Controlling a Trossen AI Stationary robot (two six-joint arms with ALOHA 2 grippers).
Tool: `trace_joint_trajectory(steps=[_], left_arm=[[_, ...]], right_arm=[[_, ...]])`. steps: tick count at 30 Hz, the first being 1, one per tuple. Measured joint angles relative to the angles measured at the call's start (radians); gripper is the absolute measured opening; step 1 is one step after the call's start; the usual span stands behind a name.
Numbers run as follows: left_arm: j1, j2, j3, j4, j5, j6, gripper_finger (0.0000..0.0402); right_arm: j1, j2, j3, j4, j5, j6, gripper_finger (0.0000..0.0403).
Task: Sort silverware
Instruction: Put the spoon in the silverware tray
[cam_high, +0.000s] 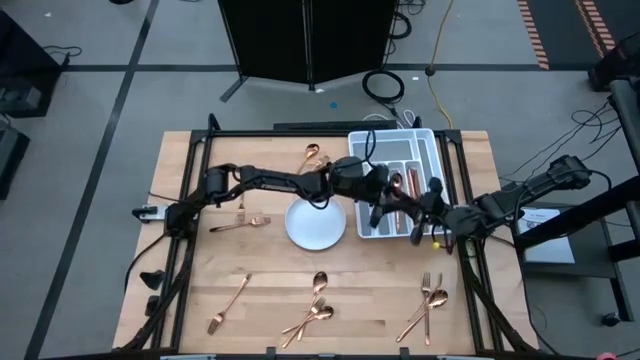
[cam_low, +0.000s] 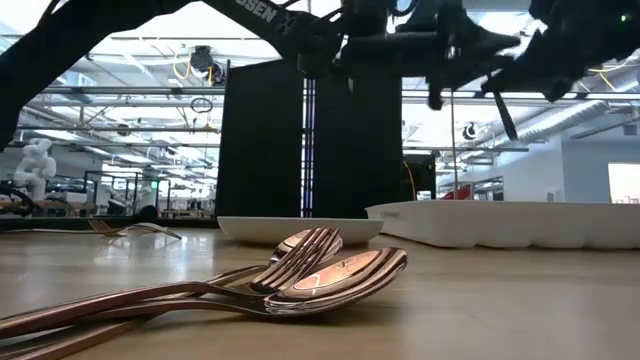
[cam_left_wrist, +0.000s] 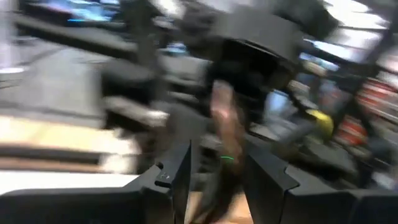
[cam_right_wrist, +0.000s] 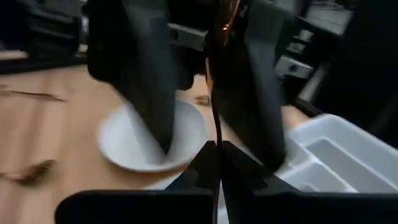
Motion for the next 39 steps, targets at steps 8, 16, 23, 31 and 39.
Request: trace_joint_trajectory(steps=[8,16,23,31,39], left_arm=[[0.003,0.0,0.0,0.032,0.197,0.009,0.0089],[0.021,0.0,0.002,0.035,0.235,0.011,0.0052],[0.031,0.0,0.002,0.049,0.214,0.03,0.0051],[0.03,0.0,0.001,0.043,0.196,0.069,0.0046],[0.031,0.0,0.001,0.034,0.179,0.118,0.0003]], right_arm=[[0.013,-0.029,0.0,0.021,-0.112,0.025,0.0],[0.047,-0.089,-0.001,0.02,-0.095,0.044,0.0],[0.049,-0.088,-0.001,0.026,-0.048,0.106,0.0],[0.049,-0.088,-0.001,0.099,-0.039,0.074,0.0],[0.049,-0.088,-0.001,0.116,-0.04,0.066,0.0002]])
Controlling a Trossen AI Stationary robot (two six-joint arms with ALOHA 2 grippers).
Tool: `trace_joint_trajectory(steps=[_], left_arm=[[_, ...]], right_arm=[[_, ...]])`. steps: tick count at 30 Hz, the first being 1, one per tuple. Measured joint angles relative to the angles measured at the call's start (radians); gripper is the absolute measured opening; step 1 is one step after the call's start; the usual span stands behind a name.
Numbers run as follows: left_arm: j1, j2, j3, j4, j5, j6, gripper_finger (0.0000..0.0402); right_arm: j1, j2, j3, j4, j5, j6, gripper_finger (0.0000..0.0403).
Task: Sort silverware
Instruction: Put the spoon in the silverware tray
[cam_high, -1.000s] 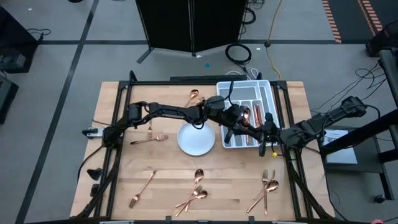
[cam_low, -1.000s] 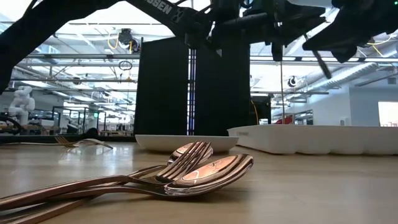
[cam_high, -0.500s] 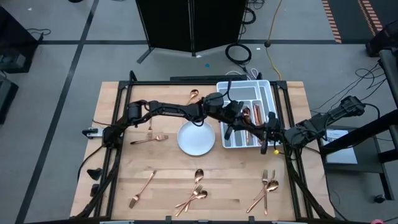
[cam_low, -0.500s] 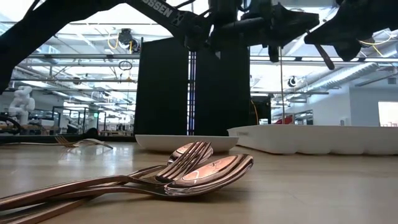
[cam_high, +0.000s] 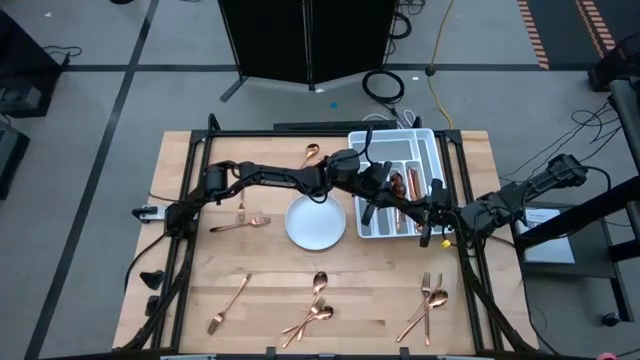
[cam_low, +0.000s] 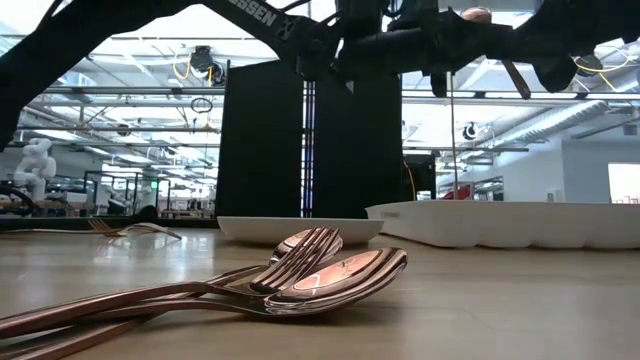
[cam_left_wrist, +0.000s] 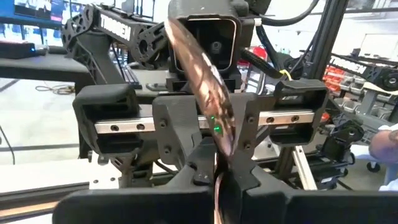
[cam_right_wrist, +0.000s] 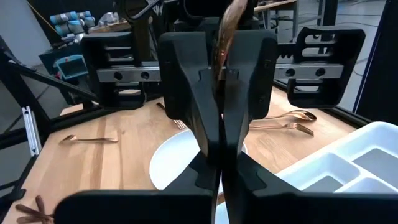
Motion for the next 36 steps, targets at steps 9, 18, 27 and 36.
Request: trace_joint_trajectory(steps=[9,18,27,36], left_arm=[[0.008,-0.005,0.0,-0.016,-0.019,-0.035,0.0001],[0.025,-0.072,-0.002,-0.247,-0.253,-0.029,0.0],[0.005,-0.103,-0.002,-0.352,-0.762,-0.287,0.0],[-0.044,-0.096,-0.002,-0.282,-0.932,-0.399,0.0]], right_arm=[[-0.001,-0.003,0.0,-0.011,-0.003,-0.156,0.0064],[0.0,-0.051,0.023,-0.226,-0.001,-0.171,0.0183],[-0.001,0.005,0.032,-0.398,0.289,-0.028,0.0197],[-0.002,0.184,0.017,-0.285,0.425,-0.06,0.019]])
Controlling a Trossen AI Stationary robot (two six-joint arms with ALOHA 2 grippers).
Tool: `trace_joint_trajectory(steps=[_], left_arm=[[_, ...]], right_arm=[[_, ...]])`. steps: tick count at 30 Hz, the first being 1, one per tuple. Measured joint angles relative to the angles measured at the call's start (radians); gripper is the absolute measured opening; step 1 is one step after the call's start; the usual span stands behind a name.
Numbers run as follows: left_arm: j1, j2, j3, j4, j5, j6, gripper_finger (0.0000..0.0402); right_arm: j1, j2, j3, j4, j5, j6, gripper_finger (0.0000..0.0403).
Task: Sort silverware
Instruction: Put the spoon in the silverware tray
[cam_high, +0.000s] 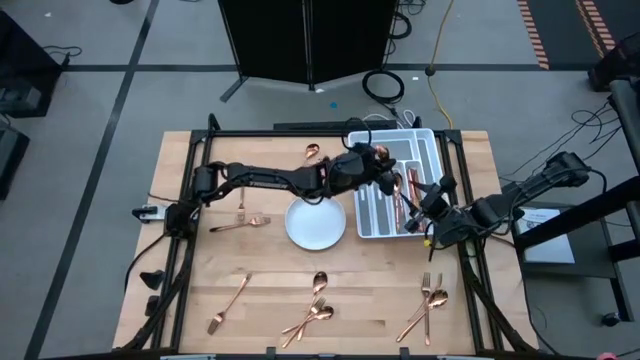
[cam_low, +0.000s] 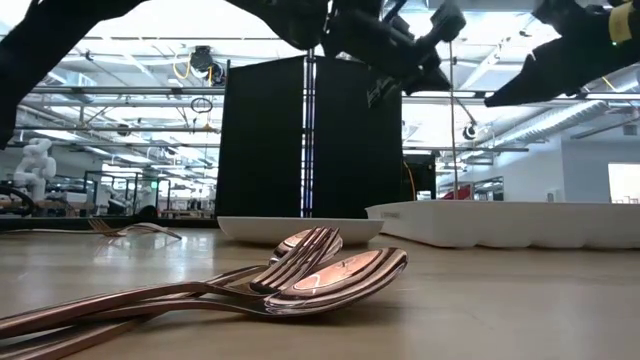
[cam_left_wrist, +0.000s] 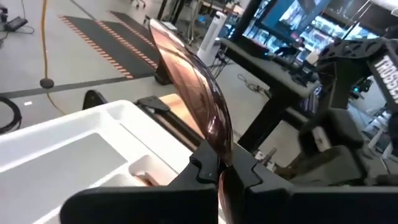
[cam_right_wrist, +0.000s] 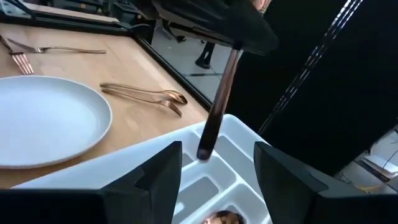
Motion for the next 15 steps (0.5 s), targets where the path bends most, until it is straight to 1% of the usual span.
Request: trace_joint_trajectory(steps=[3,5,15], left_arm=[[-0.013,0.0,0.0,0.016,-0.027,-0.003,0.0],[-0.015,0.0,0.0,0.019,-0.041,-0.026,0.0],[-0.029,0.0,0.001,0.057,-0.058,-0.063,0.0]], right_arm=[[0.0,0.047,0.0,0.057,0.004,-0.022,0.019],[0.0,0.072,0.0,0.075,0.028,-0.027,0.019],[-0.024,0.214,0.0,0.172,0.125,-0.047,0.019]])
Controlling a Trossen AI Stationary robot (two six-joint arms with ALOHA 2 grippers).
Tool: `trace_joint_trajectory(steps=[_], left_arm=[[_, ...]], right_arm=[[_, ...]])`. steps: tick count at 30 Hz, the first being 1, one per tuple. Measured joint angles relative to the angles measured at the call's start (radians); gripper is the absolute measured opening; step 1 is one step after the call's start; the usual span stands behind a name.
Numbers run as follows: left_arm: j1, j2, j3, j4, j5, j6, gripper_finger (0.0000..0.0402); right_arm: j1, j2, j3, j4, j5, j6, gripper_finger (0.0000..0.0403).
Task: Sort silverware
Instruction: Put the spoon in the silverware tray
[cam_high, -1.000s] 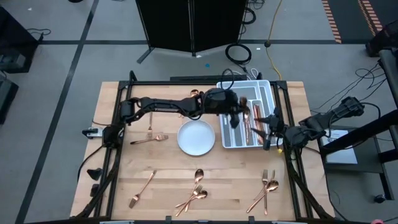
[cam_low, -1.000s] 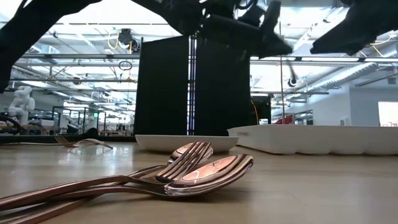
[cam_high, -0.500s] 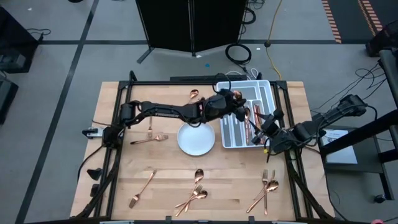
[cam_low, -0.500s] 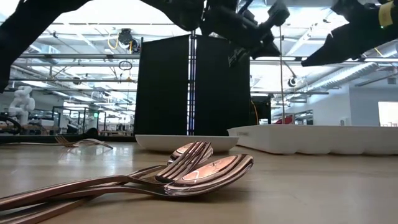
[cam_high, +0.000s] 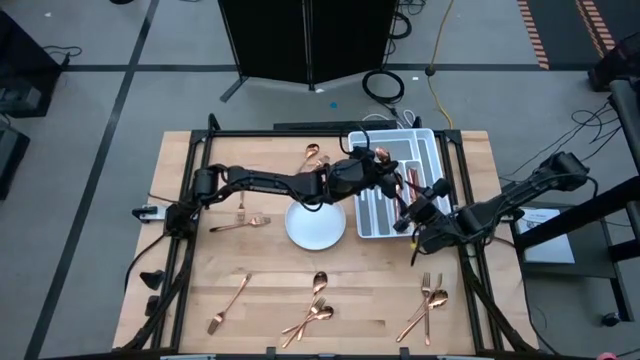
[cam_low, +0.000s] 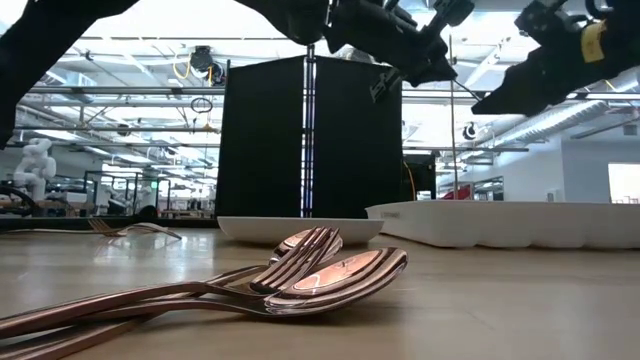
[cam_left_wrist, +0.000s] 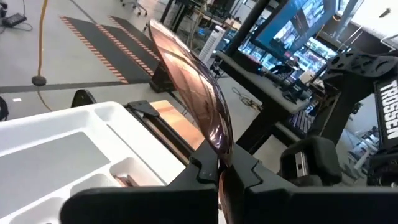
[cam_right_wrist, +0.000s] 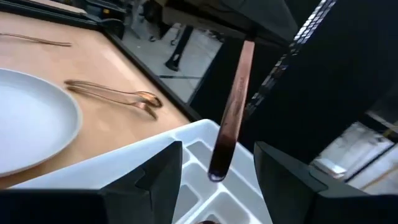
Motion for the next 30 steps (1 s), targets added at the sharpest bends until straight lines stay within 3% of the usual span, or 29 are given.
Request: trace_joint_trajectory(steps=[5,8,16,24,30], left_arm=[[-0.012,0.0,0.0,0.0,-0.001,-0.008,0.0],[-0.014,0.0,0.0,-0.003,-0.001,0.022,0.0],[-0.009,0.0,0.0,-0.008,-0.018,0.038,0.0012],[-0.004,0.0,0.0,-0.006,0.077,0.197,0.0106],[0.021,0.0,0.0,-0.004,0.33,0.38,0.0179]], right_arm=[[-0.015,0.052,0.0,0.019,0.086,-0.014,0.0187],[-0.015,0.064,0.0,0.051,0.094,-0.026,0.0167],[-0.022,0.063,0.0,0.087,0.058,-0.059,0.0018],[-0.07,0.031,0.001,0.047,-0.062,0.033,0.0003],[-0.06,-0.143,0.001,-0.066,-0.218,0.131,0.0002]])
